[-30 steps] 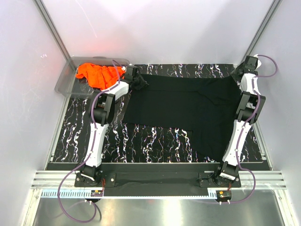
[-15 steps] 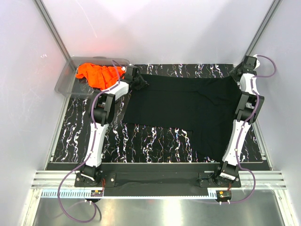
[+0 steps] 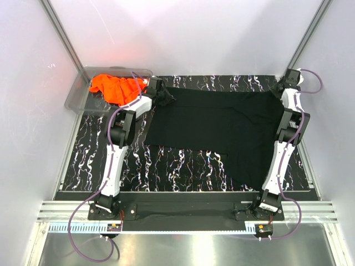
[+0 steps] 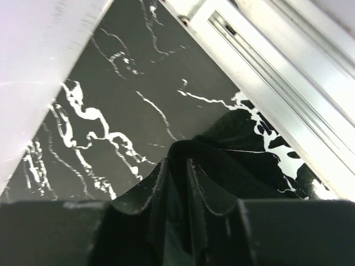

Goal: Fold and stack the t-shirts
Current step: Fold the tshirt

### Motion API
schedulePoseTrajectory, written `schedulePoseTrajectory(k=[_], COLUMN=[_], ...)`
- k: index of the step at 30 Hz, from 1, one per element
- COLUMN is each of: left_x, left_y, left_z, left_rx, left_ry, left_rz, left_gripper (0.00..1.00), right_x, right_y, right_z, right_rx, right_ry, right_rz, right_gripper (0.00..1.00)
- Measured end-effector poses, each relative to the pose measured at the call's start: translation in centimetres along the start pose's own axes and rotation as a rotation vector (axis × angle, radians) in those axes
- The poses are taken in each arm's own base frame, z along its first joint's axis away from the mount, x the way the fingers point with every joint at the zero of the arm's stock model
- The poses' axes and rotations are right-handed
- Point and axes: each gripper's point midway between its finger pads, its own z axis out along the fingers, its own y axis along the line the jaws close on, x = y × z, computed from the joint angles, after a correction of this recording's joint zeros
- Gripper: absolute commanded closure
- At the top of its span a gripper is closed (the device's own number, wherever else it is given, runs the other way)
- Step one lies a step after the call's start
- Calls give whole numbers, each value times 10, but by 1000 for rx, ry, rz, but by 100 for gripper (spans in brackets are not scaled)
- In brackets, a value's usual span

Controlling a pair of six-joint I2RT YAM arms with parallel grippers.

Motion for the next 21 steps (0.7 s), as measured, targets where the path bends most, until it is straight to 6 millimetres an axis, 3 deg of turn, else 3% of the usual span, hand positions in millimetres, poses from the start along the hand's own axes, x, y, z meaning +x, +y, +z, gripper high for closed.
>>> schedulePoseTrajectory(k=[1, 4, 17, 21], left_x=[0, 1, 0, -1], left_y=[0, 2, 2, -2], left_z=[0, 1, 1, 2], left_rx=[0, -2, -3, 5], left_ry=[0, 0, 5, 13], left_rz=[-5, -32, -86, -65], left_gripper=[76, 76, 77, 71], right_x=[2, 6, -13, -15], right_y=[-2, -6, -34, -34], right_z=[2, 5, 3, 2], right_rx=[4, 17, 175, 175], right_ry=[3, 7, -128, -128], right_rz=[3, 9, -55, -77], right_gripper=[88, 100, 100, 82])
